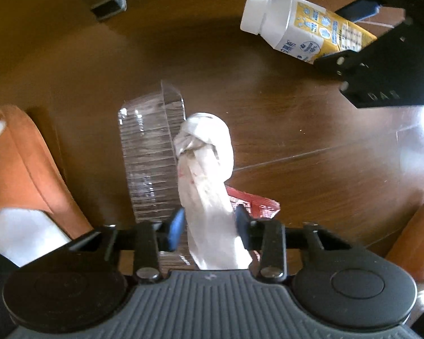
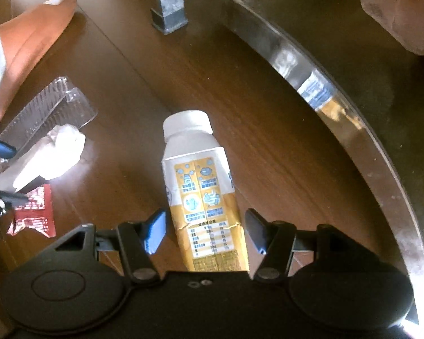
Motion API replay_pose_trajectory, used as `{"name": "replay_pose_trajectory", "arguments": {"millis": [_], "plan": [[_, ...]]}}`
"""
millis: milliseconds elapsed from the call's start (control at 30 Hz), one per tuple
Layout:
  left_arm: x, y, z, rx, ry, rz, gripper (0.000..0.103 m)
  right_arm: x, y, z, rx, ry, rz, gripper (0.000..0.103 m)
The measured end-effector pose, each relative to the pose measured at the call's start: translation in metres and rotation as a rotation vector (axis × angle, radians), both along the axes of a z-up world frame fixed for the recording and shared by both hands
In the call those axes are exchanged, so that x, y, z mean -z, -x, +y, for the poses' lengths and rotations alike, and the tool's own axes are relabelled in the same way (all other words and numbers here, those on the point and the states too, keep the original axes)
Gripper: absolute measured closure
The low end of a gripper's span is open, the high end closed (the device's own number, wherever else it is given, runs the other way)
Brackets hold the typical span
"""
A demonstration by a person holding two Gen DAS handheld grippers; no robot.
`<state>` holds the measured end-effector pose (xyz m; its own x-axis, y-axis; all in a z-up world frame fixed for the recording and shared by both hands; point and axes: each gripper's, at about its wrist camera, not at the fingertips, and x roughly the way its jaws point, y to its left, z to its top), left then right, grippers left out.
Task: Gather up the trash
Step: 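Grasp the white tissue with left tool while right grasps the drink carton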
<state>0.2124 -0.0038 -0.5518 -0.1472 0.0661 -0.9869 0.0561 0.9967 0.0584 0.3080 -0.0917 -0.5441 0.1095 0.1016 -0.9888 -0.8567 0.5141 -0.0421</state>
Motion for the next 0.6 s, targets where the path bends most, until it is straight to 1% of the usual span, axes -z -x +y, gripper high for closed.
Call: {"name": "replay_pose_trajectory", "arguments": {"millis": [67,133,233,300,400,467,533,600], "plan": [[-0.004,0.001,-0.001,0.023,-0.02,-0.016,0.078,-0.001,-0.001,-0.002,0.03,-0.012,0.006,0.046],[-0.007,0.002,-0.005,0.033,-0.033,-0.027,0.087,-0.002,-0.001,-0.004,0.05,-0.023,0.015,0.049],[-0.014,0.004,-0.006,0.044,-0.049,-0.041,0.089,-0.008,-0.003,-0.011,0.062,-0.034,0.019,0.049],[-0.02,0.006,-0.012,0.075,-0.066,-0.057,0.089,-0.009,-0.005,-0.017,0.076,-0.034,0.025,0.05],[-0.028,0.007,-0.022,0.106,-0.038,-0.087,0.089,-0.01,-0.009,-0.027,0.102,-0.041,0.049,0.05],[-0.031,0.007,-0.032,0.145,-0.005,-0.097,0.092,-0.011,-0.012,-0.032,0.11,-0.041,0.048,0.05],[-0.032,0.007,-0.039,0.166,0.006,-0.102,0.096,-0.015,-0.015,-0.037,0.129,-0.052,0.057,0.05],[-0.031,0.007,-0.042,0.176,0.02,-0.102,0.096,-0.019,-0.019,-0.044,0.153,-0.078,0.066,0.05]]}}
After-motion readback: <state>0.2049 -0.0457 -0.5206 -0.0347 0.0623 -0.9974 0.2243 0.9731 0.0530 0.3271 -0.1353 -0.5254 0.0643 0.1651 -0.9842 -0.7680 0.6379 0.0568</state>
